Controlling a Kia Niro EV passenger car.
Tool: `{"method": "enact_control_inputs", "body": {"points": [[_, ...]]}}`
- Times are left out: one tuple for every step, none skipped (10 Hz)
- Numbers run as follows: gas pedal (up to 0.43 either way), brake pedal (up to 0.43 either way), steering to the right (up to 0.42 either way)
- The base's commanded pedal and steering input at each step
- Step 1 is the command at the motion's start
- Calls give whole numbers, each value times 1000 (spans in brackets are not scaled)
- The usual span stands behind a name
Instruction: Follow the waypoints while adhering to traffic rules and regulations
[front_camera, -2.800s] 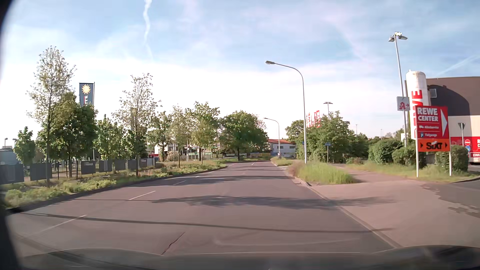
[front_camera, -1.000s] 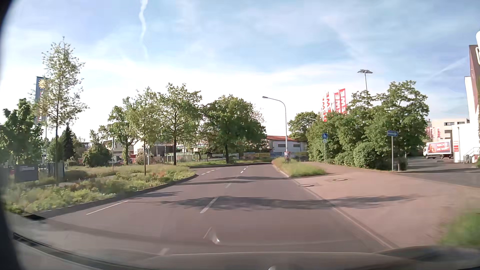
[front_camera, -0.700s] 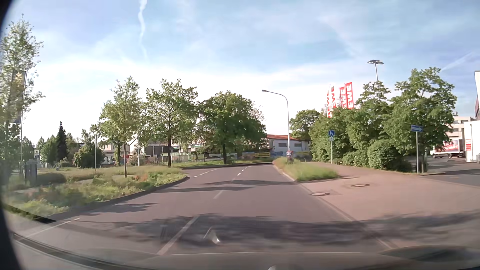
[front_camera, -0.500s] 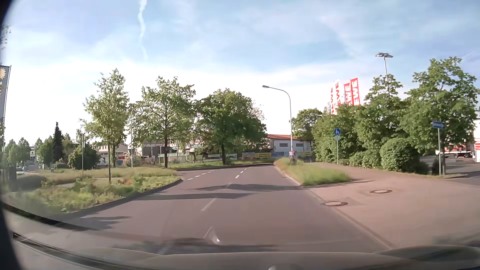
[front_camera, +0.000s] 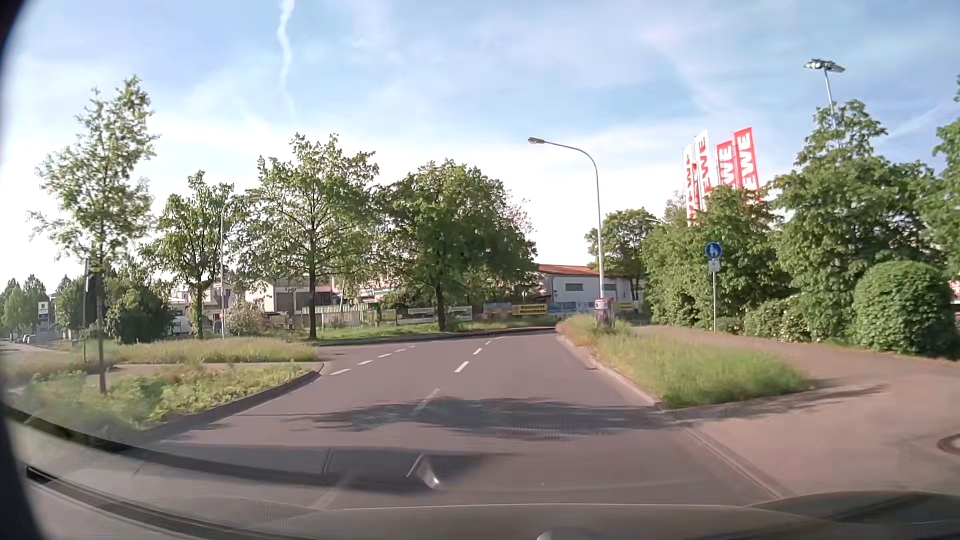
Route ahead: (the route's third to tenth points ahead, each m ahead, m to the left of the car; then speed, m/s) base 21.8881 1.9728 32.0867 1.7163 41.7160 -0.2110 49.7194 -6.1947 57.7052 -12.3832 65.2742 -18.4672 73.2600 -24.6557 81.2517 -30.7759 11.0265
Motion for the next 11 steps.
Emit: {"method": "enact_control_inputs", "body": {"points": [[0,0,-6],[0,0,-6],[0,0,-6],[0,0,-6],[0,0,-6],[0,0,-6],[0,0,-6],[0,0,-5],[0,0,-5],[0,0,-3],[0,0,-2]]}}
